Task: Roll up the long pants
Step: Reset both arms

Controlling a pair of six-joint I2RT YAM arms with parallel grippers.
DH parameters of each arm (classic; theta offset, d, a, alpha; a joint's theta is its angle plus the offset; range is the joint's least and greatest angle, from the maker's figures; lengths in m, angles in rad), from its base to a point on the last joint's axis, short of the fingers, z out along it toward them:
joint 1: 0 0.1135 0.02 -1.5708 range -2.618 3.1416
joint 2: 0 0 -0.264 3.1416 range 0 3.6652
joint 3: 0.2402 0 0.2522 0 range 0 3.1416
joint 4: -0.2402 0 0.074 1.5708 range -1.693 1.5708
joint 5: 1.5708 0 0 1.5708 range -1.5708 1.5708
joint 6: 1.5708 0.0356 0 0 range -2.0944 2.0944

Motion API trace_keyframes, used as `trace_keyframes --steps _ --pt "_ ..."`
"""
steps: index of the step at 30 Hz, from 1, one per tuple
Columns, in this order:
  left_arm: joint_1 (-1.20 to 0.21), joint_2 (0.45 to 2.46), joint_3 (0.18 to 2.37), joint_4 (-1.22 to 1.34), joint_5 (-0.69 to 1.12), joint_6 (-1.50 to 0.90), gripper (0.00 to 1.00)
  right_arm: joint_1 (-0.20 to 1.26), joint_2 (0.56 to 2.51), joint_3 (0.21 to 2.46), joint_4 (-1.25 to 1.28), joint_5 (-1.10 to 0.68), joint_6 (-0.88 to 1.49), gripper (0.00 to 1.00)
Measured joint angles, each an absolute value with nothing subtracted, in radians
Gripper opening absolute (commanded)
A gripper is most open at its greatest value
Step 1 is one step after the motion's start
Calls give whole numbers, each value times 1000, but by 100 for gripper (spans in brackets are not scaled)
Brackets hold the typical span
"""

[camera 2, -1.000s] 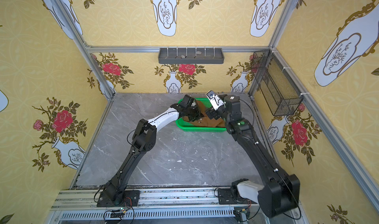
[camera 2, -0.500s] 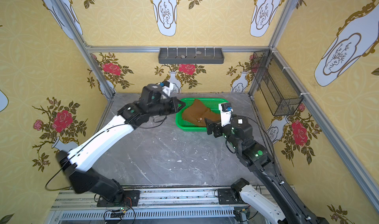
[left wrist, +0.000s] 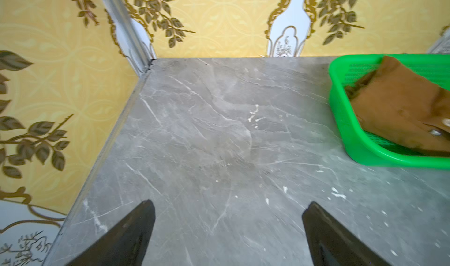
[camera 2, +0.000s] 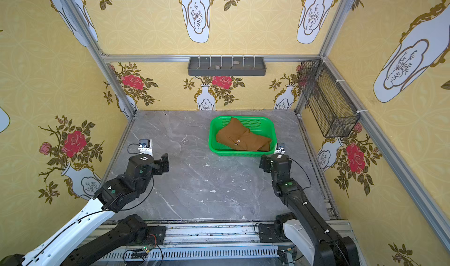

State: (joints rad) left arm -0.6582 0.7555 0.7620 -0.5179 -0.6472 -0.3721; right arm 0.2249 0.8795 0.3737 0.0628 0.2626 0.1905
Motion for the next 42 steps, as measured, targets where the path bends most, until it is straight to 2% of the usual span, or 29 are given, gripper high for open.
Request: trace_keyframes --steps 4,9,17,21,26,29,32,34,37,42 --pt "-623 779 718 -439 -667 -329 99 121 923 355 155 201 213 97" --pt "-542 837 620 -366 -672 -298 99 111 906 289 199 207 213 98" --pt "-467 745 461 -180 -710 -258 99 111 801 29 490 274 189 98" --pt "-440 851 464 -117 -762 -221 99 115 889 19 623 321 149 97" --pt "-390 977 397 83 -752 -141 99 116 1129 104 768 405 71 98" --pt "-350 1029 300 281 -714 -65 99 118 1279 205 785 400 37 97" --pt "-299 1075 212 480 -672 25 99 110 1373 179 910 352 7 97" --pt "-249 1098 167 610 -640 59 99 56 1367 170 904 295 14 98" --pt "-170 1114 130 750 -514 75 99 -25 1427 104 1069 238 38 98" --pt "-75 1287 122 929 -331 70 99 -22 1428 130 1061 164 52 98"
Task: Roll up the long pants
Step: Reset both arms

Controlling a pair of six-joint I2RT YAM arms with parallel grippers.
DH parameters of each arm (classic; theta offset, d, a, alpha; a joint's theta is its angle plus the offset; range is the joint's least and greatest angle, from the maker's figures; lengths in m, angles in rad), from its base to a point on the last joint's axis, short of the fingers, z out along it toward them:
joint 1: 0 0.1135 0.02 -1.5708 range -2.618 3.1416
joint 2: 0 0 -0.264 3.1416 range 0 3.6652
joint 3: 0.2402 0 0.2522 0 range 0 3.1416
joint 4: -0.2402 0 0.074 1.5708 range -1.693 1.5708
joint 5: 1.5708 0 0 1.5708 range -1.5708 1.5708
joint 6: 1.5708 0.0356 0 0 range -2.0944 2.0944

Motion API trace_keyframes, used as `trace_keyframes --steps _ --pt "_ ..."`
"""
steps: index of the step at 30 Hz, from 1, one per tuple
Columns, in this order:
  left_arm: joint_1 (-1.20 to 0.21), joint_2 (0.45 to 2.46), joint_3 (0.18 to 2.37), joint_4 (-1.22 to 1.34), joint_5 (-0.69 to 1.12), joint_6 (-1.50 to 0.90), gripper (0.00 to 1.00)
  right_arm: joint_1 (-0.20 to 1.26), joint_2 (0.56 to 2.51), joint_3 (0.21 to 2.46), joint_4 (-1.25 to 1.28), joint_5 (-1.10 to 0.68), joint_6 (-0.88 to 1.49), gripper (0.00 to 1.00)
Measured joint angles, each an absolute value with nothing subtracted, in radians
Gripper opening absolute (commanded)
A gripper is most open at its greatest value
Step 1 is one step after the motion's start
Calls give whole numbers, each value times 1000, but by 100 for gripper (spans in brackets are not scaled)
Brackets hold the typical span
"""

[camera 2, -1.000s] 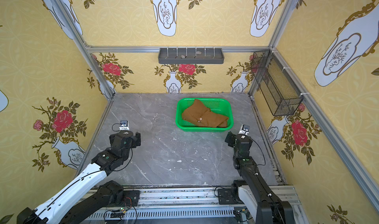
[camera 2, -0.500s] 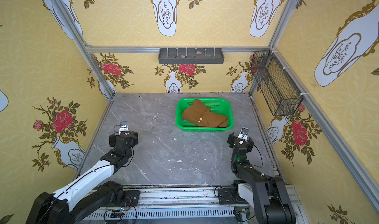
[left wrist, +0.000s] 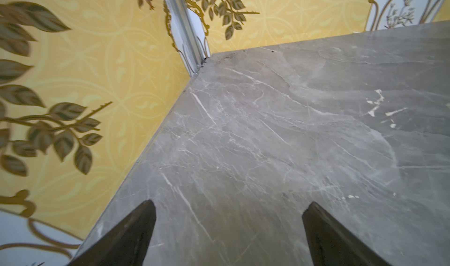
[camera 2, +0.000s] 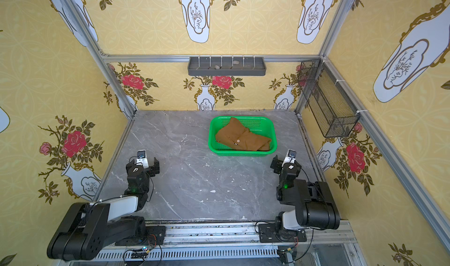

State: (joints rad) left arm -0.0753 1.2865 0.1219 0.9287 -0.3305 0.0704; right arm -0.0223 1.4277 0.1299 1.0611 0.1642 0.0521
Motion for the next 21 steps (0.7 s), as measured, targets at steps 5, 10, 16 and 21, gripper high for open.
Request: trace_keyframes --steps 5,10,16,21 --pt "3 1301 158 954 -262 20 99 -19 1428 150 1049 138 52 97" --pt "0 1290 154 971 -205 15 99 -24 1433 153 1049 136 53 98" --pt "1 1307 173 957 -173 15 99 -24 1433 153 1049 126 54 98" --pt "36 1332 195 941 -129 2 99 -24 1433 153 1049 125 53 97"
